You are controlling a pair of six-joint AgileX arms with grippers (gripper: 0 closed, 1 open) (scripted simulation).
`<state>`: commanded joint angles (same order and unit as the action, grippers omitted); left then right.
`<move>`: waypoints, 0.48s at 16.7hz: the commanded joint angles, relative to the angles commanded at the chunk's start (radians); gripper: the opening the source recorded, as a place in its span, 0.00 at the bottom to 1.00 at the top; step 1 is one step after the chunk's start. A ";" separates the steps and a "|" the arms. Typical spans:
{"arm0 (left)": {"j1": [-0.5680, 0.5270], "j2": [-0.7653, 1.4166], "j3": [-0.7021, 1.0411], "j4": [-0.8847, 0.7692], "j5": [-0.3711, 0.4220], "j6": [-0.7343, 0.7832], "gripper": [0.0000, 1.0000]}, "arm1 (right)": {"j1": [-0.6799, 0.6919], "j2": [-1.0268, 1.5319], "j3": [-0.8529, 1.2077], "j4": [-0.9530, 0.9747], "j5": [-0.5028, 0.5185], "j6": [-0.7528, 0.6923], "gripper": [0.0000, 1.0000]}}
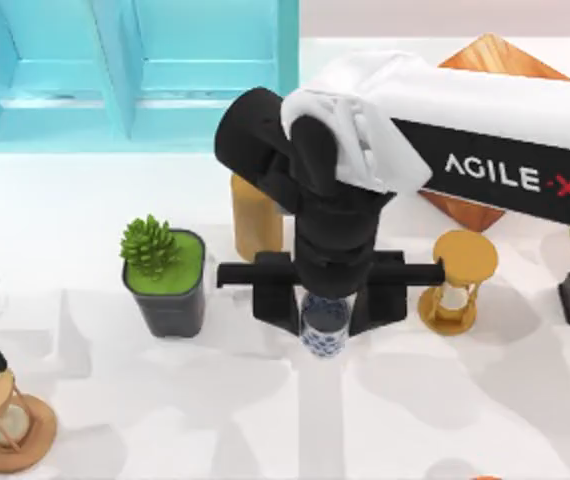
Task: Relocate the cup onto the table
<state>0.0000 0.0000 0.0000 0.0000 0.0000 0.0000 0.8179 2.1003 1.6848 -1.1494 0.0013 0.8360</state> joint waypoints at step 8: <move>0.000 0.000 0.000 0.000 0.000 0.000 1.00 | 0.000 0.000 0.000 0.000 0.000 0.000 0.90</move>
<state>0.0000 0.0000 0.0000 0.0000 0.0000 0.0000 0.8179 2.1003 1.6848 -1.1494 0.0013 0.8360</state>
